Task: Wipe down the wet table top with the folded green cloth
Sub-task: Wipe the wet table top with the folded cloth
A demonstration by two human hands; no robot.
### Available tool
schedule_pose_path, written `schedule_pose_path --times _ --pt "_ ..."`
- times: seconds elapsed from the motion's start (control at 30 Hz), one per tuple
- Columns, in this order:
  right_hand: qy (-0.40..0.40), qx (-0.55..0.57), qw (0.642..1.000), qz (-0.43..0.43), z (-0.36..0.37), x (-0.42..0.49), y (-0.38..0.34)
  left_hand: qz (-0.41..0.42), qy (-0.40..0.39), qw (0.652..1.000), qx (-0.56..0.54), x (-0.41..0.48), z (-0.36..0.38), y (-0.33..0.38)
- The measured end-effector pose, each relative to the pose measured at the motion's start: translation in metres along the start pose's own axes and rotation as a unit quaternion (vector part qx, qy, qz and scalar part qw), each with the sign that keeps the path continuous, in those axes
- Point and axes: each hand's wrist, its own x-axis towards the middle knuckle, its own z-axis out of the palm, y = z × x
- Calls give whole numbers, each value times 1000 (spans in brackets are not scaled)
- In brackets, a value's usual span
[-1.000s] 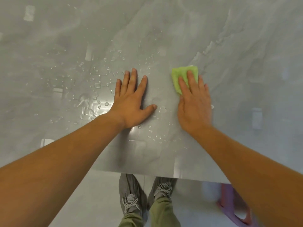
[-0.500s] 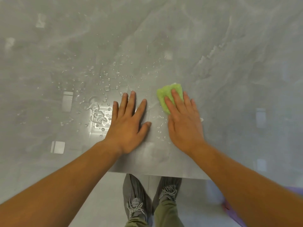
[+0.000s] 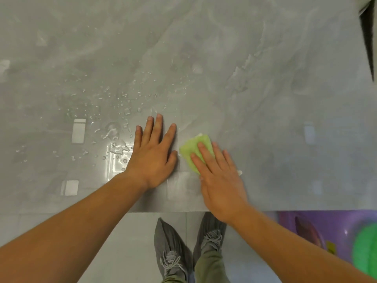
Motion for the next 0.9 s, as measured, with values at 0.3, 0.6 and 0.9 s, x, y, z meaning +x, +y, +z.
schedule_pose_path --times 0.3,0.6,0.9 --pt "40 40 996 64 -12 19 44 -2 24 1000 -16 -24 15 10" --pt "-11 -17 995 -100 -3 -30 24 -16 41 999 -25 -23 11 10" --pt "59 17 996 63 -4 -20 28 -35 35 999 -2 -21 13 18"
